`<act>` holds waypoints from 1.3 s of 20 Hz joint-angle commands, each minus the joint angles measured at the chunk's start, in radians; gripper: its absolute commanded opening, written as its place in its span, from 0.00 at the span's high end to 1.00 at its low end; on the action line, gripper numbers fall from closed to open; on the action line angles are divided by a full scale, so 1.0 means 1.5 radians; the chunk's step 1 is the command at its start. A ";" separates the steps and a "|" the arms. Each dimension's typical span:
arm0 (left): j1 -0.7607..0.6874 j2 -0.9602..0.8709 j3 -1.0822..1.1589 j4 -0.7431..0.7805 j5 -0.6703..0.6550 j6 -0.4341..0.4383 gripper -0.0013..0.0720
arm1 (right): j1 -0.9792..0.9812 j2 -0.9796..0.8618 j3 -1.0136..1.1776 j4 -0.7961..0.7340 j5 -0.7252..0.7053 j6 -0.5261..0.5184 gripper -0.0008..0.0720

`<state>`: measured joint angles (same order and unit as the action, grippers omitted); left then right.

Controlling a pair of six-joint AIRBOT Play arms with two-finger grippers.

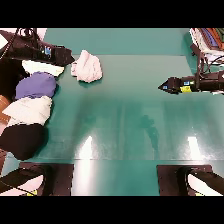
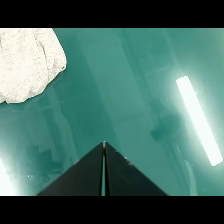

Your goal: Fold the shirts.

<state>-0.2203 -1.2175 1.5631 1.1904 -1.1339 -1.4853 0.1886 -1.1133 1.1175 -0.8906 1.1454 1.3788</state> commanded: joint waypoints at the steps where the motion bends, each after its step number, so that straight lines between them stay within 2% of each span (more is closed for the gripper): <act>1: 0.000 0.000 0.001 0.000 0.000 0.000 0.95 | 0.000 0.000 0.000 0.000 0.000 0.000 0.97; 13: 0.000 0.000 0.001 -0.001 0.001 -0.001 0.95 | 0.000 0.000 0.000 0.001 -0.002 0.001 0.97; 16: 0.000 -0.002 0.000 0.023 0.066 0.001 0.95 | 0.001 0.000 0.000 0.006 -0.003 0.001 0.97; 17: 0.000 -0.006 0.000 0.060 0.101 0.001 0.67 | 0.001 0.000 0.000 0.006 -0.003 0.001 0.97; 18: 0.001 -0.017 0.000 0.104 0.137 -0.003 0.27 | 0.001 0.000 0.000 0.006 -0.003 0.001 0.97; 19: 0.002 -0.034 0.000 0.138 0.164 -0.011 0.23 | 0.001 0.000 0.000 0.006 0.000 0.001 0.97; 21: 0.006 -0.090 0.000 0.172 0.199 -0.037 0.23 | 0.001 0.000 0.000 0.006 0.007 0.001 0.97; 26: 0.022 -0.292 0.001 0.148 0.258 -0.042 0.23 | 0.001 0.000 0.000 0.006 0.035 0.001 0.97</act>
<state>-0.1982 -1.5089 1.5631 1.4090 -0.8223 -1.5372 0.1886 -1.1133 1.1175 -0.8825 1.1740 1.3792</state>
